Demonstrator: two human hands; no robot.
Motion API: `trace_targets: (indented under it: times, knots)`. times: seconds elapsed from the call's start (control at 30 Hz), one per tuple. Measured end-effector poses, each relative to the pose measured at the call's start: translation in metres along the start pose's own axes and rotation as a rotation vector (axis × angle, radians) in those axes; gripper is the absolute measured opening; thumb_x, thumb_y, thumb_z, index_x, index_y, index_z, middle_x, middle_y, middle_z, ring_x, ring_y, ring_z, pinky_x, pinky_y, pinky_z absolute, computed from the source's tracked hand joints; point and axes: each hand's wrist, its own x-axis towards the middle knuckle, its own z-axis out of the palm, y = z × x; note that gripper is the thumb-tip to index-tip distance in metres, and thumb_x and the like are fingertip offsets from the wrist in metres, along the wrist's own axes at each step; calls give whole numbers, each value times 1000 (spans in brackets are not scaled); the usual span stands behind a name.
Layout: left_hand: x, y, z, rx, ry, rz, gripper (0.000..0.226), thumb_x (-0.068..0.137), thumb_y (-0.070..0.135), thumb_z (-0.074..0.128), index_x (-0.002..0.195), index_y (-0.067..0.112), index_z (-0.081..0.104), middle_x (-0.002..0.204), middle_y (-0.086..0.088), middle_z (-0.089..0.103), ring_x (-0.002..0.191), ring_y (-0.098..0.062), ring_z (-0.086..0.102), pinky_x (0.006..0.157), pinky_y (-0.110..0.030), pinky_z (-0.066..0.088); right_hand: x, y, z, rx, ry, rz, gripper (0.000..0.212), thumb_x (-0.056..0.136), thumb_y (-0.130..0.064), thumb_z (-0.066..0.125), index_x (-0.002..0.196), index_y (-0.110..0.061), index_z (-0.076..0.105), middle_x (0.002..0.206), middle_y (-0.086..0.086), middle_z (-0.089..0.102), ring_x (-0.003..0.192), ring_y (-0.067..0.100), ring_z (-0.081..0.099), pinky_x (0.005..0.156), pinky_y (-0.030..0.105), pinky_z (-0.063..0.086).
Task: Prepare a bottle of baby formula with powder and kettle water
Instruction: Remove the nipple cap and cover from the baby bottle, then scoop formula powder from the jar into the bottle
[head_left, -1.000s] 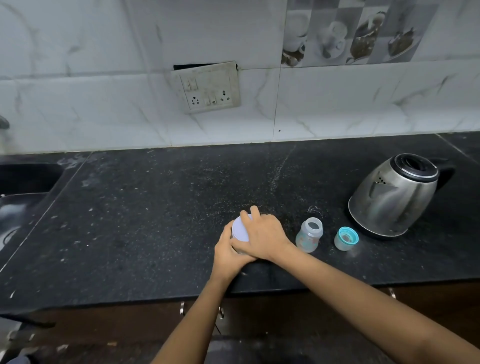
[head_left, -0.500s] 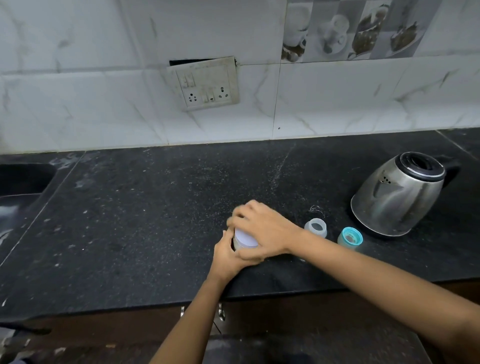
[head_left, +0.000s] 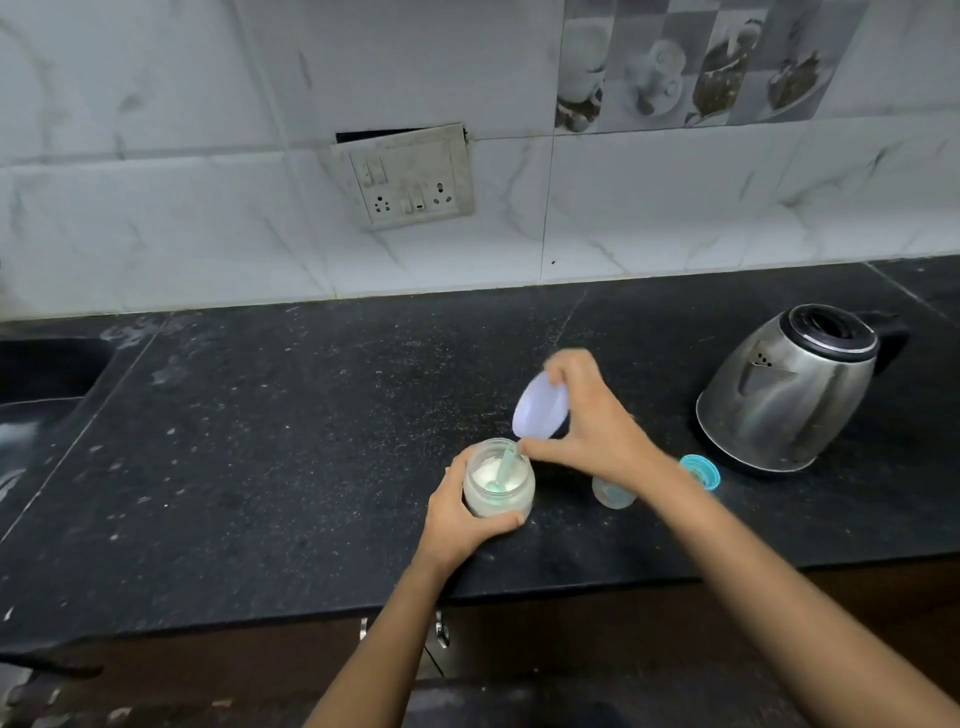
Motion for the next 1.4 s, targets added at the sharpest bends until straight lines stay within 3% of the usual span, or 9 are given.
trace_targets:
  times: [0.07, 0.2, 0.43, 0.73, 0.9, 1.0, 1.1, 1.27, 1.4]
  knots:
    - [0, -1, 0, -3, 3, 2, 82, 60, 24, 90, 127, 45, 47, 123, 23, 58, 114, 5, 52, 86, -5, 40, -39, 12, 25, 142, 202, 202, 68, 62, -26, 87, 107, -22, 37, 112, -4, 40, 101, 9, 44, 78, 17, 41]
    - [1, -3, 1, 12, 10, -1, 92, 56, 33, 93, 133, 42, 43, 129, 24, 54, 120, 6, 48, 92, -10, 38, -106, 42, 81, 201, 284, 332, 61, 61, -32, 82, 101, -16, 38, 118, 1, 45, 106, 12, 46, 83, 4, 34]
    - [1, 0, 2, 33, 37, 52, 81, 59, 27, 90, 128, 39, 48, 126, 22, 56, 118, 2, 50, 92, -14, 39, -124, 77, 107, 87, 126, 367, 56, 73, -18, 81, 111, -15, 40, 130, 1, 36, 128, 24, 40, 102, 31, 36]
    - [0, -1, -8, 17, 87, 58, 80, 61, 23, 89, 129, 37, 49, 125, 20, 57, 116, 2, 52, 89, -5, 39, -86, 74, 107, -80, -100, 417, 67, 88, -16, 62, 146, -5, 30, 159, 11, 18, 149, 22, 8, 114, 22, 8]
    - [-1, -1, -7, -5, 94, 58, 79, 61, 22, 89, 128, 39, 49, 126, 22, 56, 117, 2, 51, 90, -6, 39, -64, 75, 100, -142, -205, 448, 72, 86, -20, 63, 148, -7, 27, 160, 15, 12, 149, 27, 2, 119, 33, 5]
    - [0, -2, -7, -11, 92, 56, 81, 61, 25, 89, 129, 39, 48, 128, 21, 55, 120, 1, 50, 94, -14, 39, -50, 63, 88, -38, -29, 385, 58, 85, -15, 64, 139, -15, 45, 154, 10, 30, 145, 27, 21, 115, 32, 18]
    - [-1, -6, -6, -25, 99, 52, 88, 59, 32, 91, 134, 36, 45, 135, 15, 51, 125, -4, 47, 100, -26, 40, -26, 42, 73, -15, 144, 131, 26, 87, -14, 64, 112, -18, 68, 127, 3, 53, 122, 19, 44, 99, 23, 34]
    - [-2, -3, -1, -69, 135, 67, 75, 68, 25, 87, 132, 33, 48, 129, 12, 57, 120, -8, 53, 97, -30, 46, 18, 22, 67, -411, -308, -75, 26, 91, -26, 57, 111, -20, 71, 140, 6, 45, 128, 24, 34, 104, 37, 35]
    - [-4, -3, -1, -89, 132, 53, 75, 68, 27, 86, 132, 34, 47, 129, 14, 56, 119, -6, 54, 96, -25, 46, 35, 7, 73, -740, -456, -142, 29, 92, -13, 51, 117, -15, 67, 135, 9, 47, 119, 28, 40, 96, 36, 40]
